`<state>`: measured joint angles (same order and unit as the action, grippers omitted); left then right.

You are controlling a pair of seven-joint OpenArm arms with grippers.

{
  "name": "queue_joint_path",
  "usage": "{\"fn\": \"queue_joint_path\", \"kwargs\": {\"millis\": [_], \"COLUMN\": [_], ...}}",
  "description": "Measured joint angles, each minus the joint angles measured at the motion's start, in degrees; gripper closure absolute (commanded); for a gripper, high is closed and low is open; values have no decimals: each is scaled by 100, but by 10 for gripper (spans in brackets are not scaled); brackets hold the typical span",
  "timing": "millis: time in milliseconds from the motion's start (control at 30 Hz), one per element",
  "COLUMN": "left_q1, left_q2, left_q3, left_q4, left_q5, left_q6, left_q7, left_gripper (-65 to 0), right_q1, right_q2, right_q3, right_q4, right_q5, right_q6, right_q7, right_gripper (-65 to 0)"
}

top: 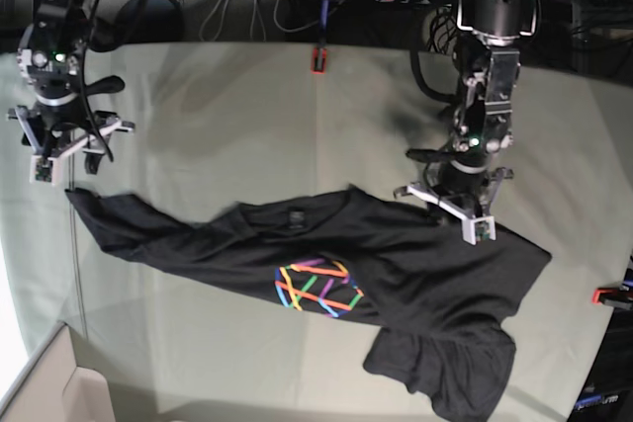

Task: Layout the t-shirt on the table in an organized manner, then fold the t-shirt properly
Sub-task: 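Lower the left gripper onto the shirt body and grasp it, then pull the shirt with the left gripper away from the right gripper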

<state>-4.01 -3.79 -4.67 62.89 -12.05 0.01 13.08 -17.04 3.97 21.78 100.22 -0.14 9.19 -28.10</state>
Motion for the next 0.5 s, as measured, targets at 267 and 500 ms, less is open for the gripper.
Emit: {"fn": "queue_joint_path", "kwargs": {"millis": [267,500], "left_q1": [608,2070], "left_q2": [-37,-33], "left_q3": [-48,-850], "left_q4": [964,2789], "left_q5": [0,-24], "left_q6": [31,15], "left_q7": [37,28], "left_gripper": [-1,-1], "right_q1": [13,28], "right_q2": [-2,-7], "right_q3": [-17,-35], "right_q4": [-4,-15], "right_q5": [7,4], "right_q6": [-2,-2], "right_q7": [-4,-2], "right_gripper": [-336,-336]}}
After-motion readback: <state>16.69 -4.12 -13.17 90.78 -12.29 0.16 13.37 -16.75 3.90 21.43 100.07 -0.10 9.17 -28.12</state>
